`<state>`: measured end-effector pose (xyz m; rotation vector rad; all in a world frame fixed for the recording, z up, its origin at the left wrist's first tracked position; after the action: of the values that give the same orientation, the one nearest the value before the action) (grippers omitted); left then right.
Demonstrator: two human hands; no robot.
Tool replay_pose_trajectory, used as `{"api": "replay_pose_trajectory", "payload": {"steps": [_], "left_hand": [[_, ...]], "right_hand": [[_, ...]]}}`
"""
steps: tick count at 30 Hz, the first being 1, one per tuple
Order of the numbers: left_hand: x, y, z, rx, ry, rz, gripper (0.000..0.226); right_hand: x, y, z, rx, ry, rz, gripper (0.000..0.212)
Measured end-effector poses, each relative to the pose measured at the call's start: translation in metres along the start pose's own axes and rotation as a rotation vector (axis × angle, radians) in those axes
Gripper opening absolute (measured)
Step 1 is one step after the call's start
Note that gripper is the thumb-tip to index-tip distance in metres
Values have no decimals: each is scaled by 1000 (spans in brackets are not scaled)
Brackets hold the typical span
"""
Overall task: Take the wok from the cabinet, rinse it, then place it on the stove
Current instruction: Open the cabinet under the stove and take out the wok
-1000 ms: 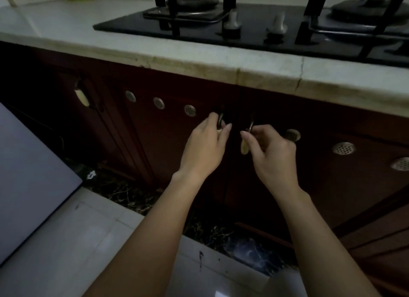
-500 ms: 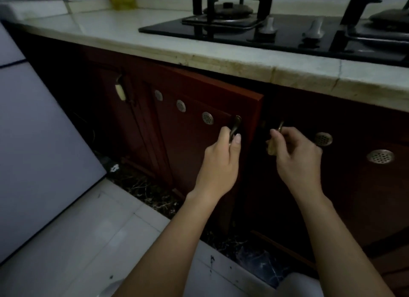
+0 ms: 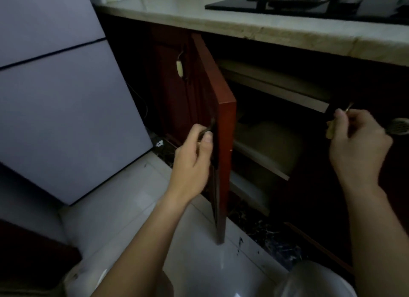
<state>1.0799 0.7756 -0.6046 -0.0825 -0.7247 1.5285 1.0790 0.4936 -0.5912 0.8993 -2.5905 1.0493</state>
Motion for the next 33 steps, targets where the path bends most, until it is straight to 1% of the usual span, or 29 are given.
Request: {"api": "replay_pose_trajectory", "payload": {"steps": [4,6,7,8,9,11,12,14,16,20,22,26,30,33], "left_hand": [[6,2,-2,29,63,-16,37],[6,2,-1,40,125,-32,43],[6,2,-2,42,141,-33,46],[6,2,-3,44,148,-26,48],[7,1,-4,42,153,-20,48],[10,1,-6,34,159,-17,48],[12,1,-6,26,157,-16,50],[16,0,-8,11,148,-11,55],[22,1,-12,10,148,-1,57],[39,3,-22,15,140,43,48],[50,4,-25,4,128,66,47],[72,9,-36,7,79,124,58],[92,11,-46,23,86,211,56],[106,13,-55,41,73,255,58]], "right_hand": [[1,9,2,-34,-50,105,35],[-2,20,-8,52,-79,135,36],[-6,27,-18,131,-92,96,36],[-13,36,-31,204,-146,-11,36],[-23,45,-46,233,-238,-189,39],[-40,67,-76,214,-471,-584,52],[-47,75,-87,210,-587,-701,57],[-57,83,-99,214,-755,-795,65],[-64,87,-104,221,-795,-837,70],[-76,95,-115,248,-752,-898,72],[-82,98,-122,291,-720,-892,73],[-94,108,-139,340,-680,-889,74],[-110,122,-159,372,-671,-867,72],[-124,134,-174,441,-600,-836,68]]}}
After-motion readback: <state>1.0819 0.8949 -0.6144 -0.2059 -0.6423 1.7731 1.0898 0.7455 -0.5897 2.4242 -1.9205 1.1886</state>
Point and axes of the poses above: each hand's wrist, its own y-axis away from the middle knuckle, its own x-axis out of the back of the hand, z = x × y, the point moved 2 cm from there along -y, towards the middle knuckle, and after that the axes turned 6 degrees about -y, right-handed, at the moved point
